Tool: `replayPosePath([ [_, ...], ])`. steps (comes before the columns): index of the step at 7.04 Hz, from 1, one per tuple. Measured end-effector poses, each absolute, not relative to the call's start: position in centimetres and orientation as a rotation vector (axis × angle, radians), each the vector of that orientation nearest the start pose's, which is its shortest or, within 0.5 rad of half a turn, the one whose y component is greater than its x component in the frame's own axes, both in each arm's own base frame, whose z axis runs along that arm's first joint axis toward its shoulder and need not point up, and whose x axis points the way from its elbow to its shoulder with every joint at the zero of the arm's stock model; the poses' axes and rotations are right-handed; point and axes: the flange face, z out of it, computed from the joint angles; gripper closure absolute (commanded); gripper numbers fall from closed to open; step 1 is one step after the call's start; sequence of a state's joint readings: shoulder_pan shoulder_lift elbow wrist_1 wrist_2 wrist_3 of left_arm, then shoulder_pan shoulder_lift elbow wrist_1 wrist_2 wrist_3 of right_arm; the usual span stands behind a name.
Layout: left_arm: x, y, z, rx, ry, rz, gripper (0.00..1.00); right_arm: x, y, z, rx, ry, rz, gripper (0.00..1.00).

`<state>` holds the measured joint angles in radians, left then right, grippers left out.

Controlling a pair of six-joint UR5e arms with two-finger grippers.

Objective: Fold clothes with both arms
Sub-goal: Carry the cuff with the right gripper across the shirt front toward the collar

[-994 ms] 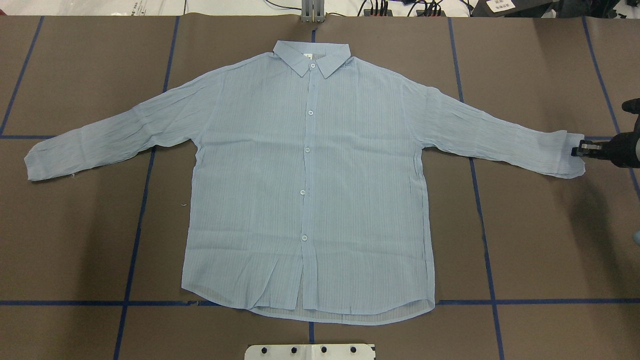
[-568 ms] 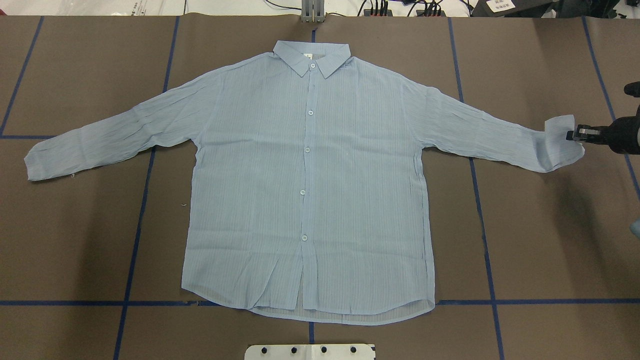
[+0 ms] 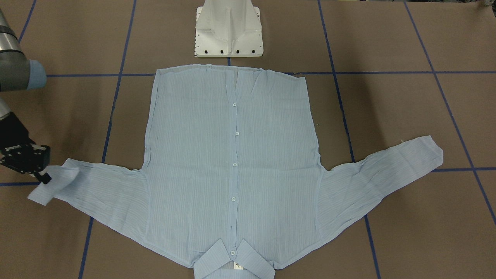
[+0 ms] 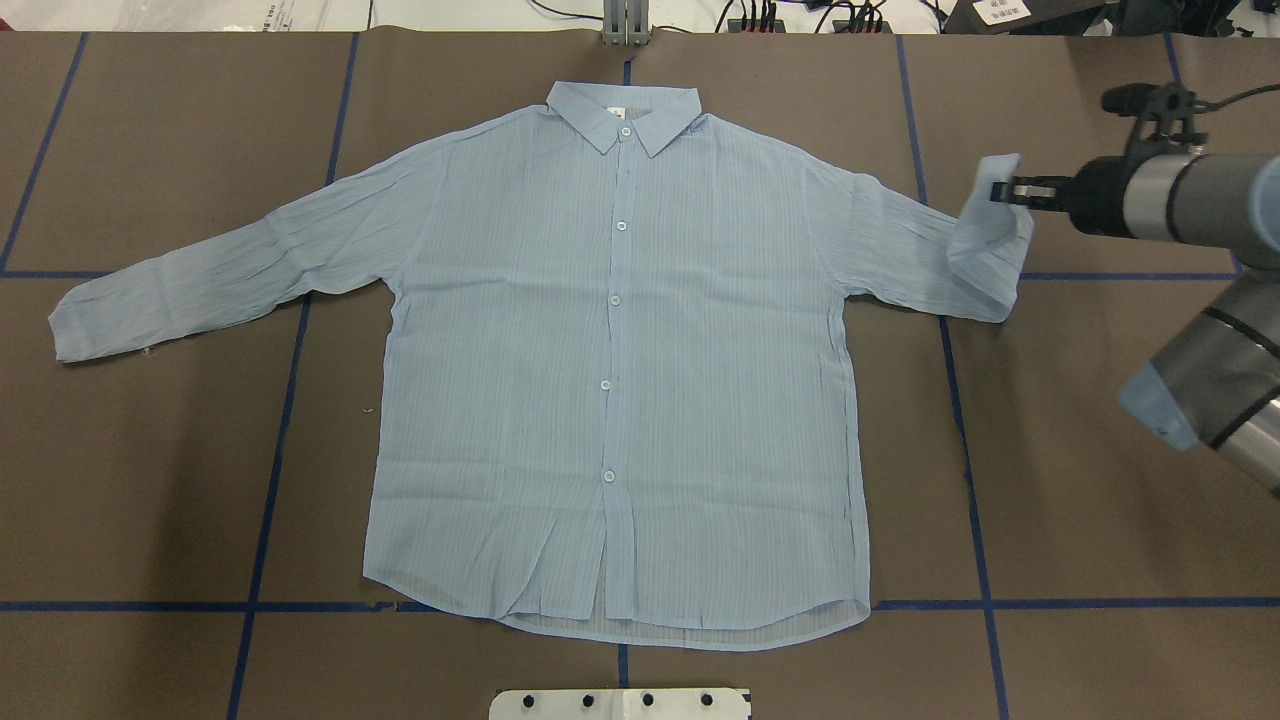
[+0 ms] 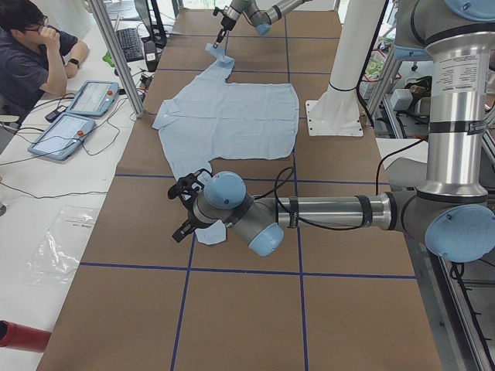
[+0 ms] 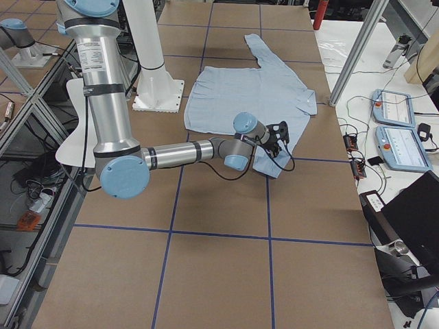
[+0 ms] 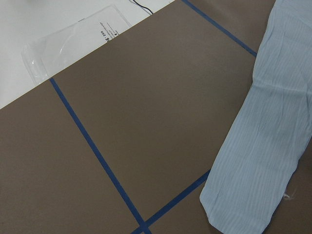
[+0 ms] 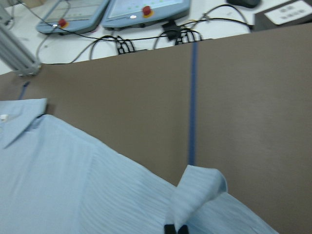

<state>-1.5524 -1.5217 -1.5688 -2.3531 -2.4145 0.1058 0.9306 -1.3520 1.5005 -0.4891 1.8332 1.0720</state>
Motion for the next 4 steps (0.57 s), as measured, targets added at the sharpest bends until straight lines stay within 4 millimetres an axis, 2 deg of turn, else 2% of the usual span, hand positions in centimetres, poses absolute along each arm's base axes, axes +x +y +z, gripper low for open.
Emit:
replayPosePath([
  [1, -5.0, -49.0, 59.0, 0.722, 0.777, 0.42, 0.0, -32.2, -55.3, 40.8, 0.687, -1.125, 0.178, 1.0],
  [2, -5.0, -49.0, 59.1, 0.722, 0.777, 0.42, 0.0, -37.1, -55.0, 35.7, 0.752, -1.172, 0.159, 1.0],
  [4, -5.0, -49.1, 59.1, 0.722, 0.777, 0.42, 0.0, -45.4, -51.6, 28.1, 0.843, -1.245, 0.147, 1.0],
])
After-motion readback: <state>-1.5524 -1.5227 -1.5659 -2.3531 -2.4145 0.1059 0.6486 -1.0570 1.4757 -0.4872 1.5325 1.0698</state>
